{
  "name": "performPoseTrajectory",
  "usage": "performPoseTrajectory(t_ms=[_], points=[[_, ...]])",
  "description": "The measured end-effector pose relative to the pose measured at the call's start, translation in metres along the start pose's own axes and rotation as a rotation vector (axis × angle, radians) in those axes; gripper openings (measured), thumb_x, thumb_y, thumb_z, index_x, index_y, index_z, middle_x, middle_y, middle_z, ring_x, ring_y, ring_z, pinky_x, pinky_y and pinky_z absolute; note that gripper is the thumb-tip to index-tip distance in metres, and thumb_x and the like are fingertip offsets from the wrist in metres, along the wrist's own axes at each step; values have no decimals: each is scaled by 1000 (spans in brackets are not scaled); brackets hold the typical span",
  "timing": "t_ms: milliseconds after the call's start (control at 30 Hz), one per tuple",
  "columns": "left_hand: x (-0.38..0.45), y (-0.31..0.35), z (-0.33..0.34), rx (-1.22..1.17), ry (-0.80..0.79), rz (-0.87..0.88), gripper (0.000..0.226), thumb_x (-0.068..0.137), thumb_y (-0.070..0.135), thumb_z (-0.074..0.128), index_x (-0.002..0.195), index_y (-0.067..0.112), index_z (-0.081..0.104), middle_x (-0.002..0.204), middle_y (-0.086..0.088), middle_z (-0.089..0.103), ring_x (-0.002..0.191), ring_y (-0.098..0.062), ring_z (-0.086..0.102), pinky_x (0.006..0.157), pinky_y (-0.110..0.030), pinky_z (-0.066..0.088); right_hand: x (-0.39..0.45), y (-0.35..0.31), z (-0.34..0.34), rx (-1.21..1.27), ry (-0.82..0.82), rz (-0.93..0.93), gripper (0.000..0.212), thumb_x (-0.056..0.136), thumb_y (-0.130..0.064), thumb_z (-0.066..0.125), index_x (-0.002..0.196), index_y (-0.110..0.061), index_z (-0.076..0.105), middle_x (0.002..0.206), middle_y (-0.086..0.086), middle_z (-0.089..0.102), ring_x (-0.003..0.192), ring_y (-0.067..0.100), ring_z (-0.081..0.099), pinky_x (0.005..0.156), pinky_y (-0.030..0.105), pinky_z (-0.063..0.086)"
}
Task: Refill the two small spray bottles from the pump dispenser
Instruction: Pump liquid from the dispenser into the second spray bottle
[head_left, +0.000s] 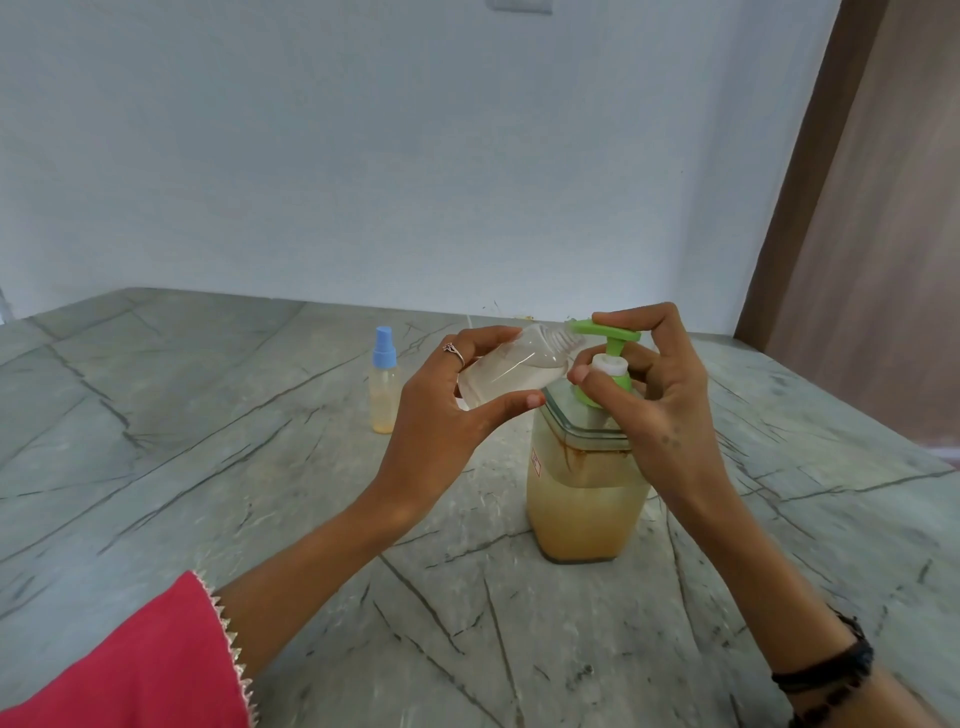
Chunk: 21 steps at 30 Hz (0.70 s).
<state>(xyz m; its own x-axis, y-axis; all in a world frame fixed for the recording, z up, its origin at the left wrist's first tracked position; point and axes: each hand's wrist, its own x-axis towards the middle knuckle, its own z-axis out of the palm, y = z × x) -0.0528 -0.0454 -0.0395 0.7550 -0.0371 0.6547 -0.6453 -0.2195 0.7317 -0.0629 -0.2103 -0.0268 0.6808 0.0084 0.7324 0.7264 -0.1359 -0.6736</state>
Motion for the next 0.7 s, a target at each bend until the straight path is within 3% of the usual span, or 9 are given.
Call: performPoseTrajectory(t_ms=[167,333,500,700], points=[[1,0,0,-3,5,-2,48,63,37,70,108,34,53,106,20,58,95,14,52,71,-2,41,-2,0,0,25,-10,-6,29,84,-9,65,103,-27,52,87,8,70,78,22,69,70,31,56],[0,1,0,4,0,-3,46,63,38,70,105,39,52,105,22,58,95,14,52,73,-2,41,2,-3,0,48,21,38,23,80,-5,66,92,-22,55,79,5,72,65,19,67,58,28,53],[-1,0,0,7,-2,6,47,62,38,71,106,38,54,106,19,59,98,13,52,74,-3,41,5,-4,-1,83,50,73,17,75,-4,67,82,-15,55,75,11,71,67,35,66,58,34,53],[0,1,1,14,1,5,47,63,39,70,106,39,53,105,22,58,97,14,52,73,-3,41,0,-3,0,80,17,36,24,77,-8,64,96,-20,55,78,4,71,68,15,67,61,25,52]])
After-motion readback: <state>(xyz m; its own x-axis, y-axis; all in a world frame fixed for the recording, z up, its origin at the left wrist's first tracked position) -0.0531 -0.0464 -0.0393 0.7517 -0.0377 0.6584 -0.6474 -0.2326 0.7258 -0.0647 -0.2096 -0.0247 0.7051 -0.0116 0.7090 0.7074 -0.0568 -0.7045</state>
